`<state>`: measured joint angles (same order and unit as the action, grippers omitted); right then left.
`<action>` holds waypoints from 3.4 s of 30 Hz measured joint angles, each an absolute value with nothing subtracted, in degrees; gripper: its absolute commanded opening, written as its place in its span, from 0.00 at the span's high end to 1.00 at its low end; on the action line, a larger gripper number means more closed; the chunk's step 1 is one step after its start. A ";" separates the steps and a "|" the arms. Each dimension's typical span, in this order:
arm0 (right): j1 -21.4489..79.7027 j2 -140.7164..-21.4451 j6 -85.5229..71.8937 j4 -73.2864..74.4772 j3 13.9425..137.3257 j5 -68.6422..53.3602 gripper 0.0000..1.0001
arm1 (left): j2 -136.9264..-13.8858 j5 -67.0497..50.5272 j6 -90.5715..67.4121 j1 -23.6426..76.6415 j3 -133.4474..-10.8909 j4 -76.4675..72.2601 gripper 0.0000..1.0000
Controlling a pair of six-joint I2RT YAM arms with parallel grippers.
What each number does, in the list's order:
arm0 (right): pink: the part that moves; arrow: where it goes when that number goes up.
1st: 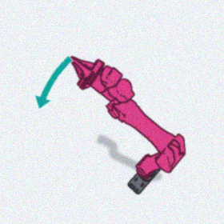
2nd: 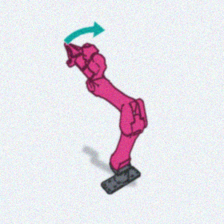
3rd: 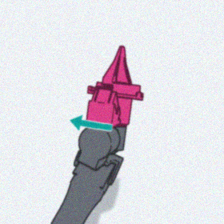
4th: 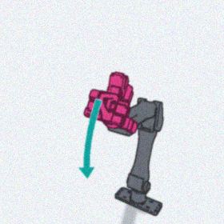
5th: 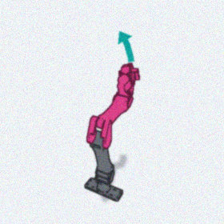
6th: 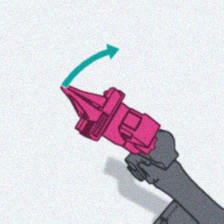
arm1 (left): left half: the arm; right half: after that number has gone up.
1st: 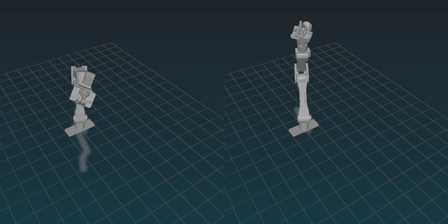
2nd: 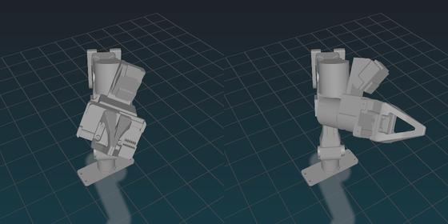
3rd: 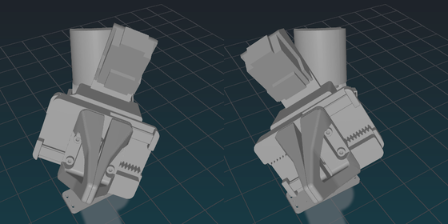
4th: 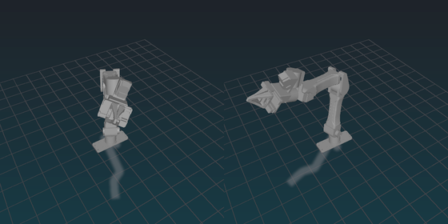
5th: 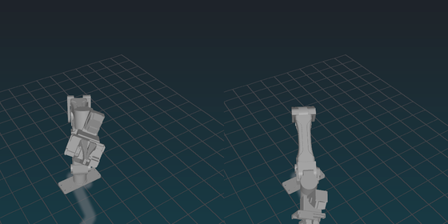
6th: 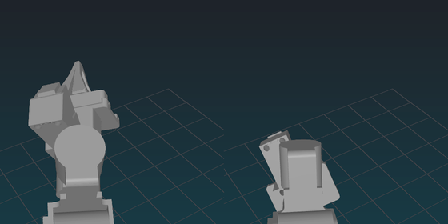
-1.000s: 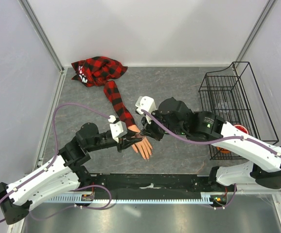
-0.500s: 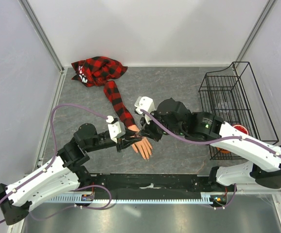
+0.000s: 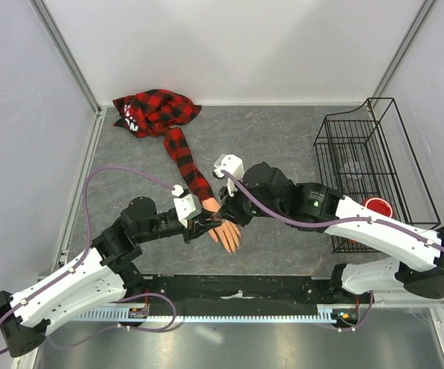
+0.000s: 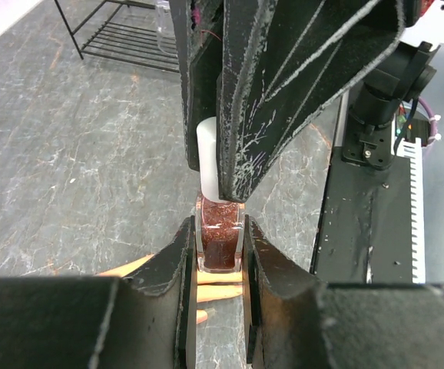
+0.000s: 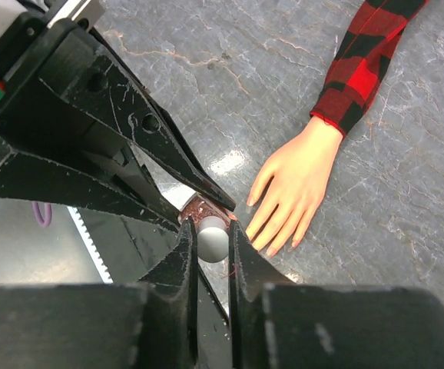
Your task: Paint the nails
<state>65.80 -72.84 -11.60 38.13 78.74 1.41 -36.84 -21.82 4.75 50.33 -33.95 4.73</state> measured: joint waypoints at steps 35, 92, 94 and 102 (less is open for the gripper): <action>65.84 -72.73 1.15 55.40 92.79 -13.28 0.45 | -41.56 -41.23 2.37 50.39 -36.84 1.63 0.98; 71.42 -73.47 -27.81 35.86 78.85 20.73 0.28 | -36.75 -18.63 2.46 50.59 -35.29 2.83 0.98; 71.00 -72.18 -24.97 37.34 79.24 18.96 0.27 | -36.75 -20.49 2.46 50.59 -35.29 2.35 0.98; 67.68 -66.72 -12.23 40.84 83.05 -0.40 0.34 | -38.81 -32.18 2.37 50.59 -36.27 1.45 0.98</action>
<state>67.68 -66.72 -12.23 40.84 83.05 -0.40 -38.81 -32.18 2.37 50.59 -36.27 1.45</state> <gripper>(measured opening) 0.700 0.277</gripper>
